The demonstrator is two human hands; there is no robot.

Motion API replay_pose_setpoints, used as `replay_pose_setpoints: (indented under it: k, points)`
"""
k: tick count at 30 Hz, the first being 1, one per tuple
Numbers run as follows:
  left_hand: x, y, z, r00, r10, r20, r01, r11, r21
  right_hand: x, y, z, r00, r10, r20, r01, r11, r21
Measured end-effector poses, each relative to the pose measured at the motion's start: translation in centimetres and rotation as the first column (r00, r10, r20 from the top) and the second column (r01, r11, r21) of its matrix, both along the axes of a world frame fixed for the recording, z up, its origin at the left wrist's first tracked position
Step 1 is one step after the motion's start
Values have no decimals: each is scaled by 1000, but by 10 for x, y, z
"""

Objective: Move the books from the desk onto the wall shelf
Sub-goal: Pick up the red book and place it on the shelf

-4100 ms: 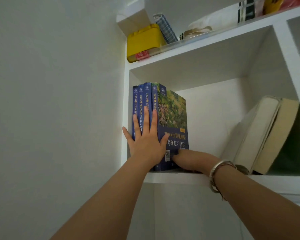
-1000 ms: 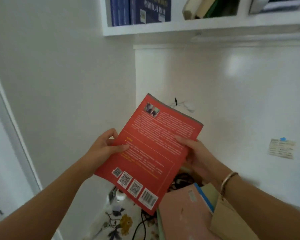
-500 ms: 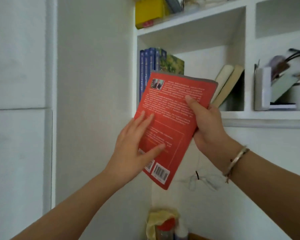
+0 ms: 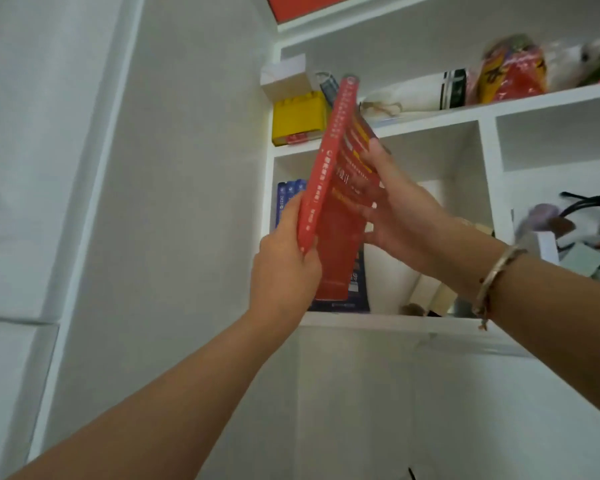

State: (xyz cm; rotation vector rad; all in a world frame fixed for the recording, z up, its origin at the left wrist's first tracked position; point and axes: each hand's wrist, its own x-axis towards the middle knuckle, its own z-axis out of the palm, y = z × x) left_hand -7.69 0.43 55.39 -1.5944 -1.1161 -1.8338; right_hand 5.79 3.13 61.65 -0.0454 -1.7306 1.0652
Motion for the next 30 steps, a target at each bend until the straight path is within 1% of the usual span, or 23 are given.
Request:
replay_pose_setpoints:
  k: [2,3,5,6,8,10,11,13,15,17,18,20,21,22,23,25,27,28,30]
  points:
    - [-6,15,12,988,-109,113,109,994,4,-9,24,-6,979,-48,199,57,998,-38]
    - [-9,24,15,976,-148,159,149,989,2,-15,38,-10,964,-99,248,112,993,-41]
    - [-11,46,15,952,-204,228,210,978,-1,-20,56,-15,921,-211,328,220,975,10]
    - [-11,57,13,941,-221,256,228,974,1,-22,61,-18,880,-286,380,290,956,47]
    - [-12,80,9,922,-246,298,254,967,14,-27,75,-24,742,-458,490,429,886,178]
    - [-15,99,4,927,-213,308,224,974,-3,-39,91,-33,632,-542,554,481,835,268]
    - [-20,110,0,947,-166,276,179,984,-23,-45,105,-36,600,-558,573,482,824,298]
    - [-31,131,-8,977,-88,192,98,994,-41,-58,133,-37,584,-549,598,490,826,279]
    - [-42,148,-11,990,-37,133,43,998,-45,-72,154,-40,557,-543,628,543,810,220]
    - [-50,164,-10,993,95,66,-89,992,-85,-86,180,-41,549,-549,630,593,787,169]
    - [-52,172,-9,980,198,28,-194,974,-113,-93,197,-39,555,-540,633,620,776,118]
    - [-53,187,-9,905,420,-65,-425,896,-126,-106,253,-37,573,-548,609,642,762,82]
    - [-52,192,-8,869,484,-103,-494,856,-150,-105,252,-35,594,-543,594,636,768,66]
    - [-52,196,-7,847,519,-114,-531,833,-156,-104,250,-33,597,-554,580,651,757,52]
    - [-53,200,-6,834,539,-116,-551,822,-145,-102,242,-32,591,-561,580,665,746,44]
    - [-61,198,-7,847,507,-159,-526,842,-119,-98,226,-31,605,-557,569,654,755,45]
    - [-72,194,-11,863,456,-219,-483,871,-89,-96,227,-29,580,-553,597,660,749,52]
    - [-77,191,-13,860,455,-230,-480,875,-62,-95,228,-28,567,-562,602,665,743,68]
    - [-80,184,-16,863,446,-236,-470,881,-51,-97,229,-25,572,-591,569,670,737,93]
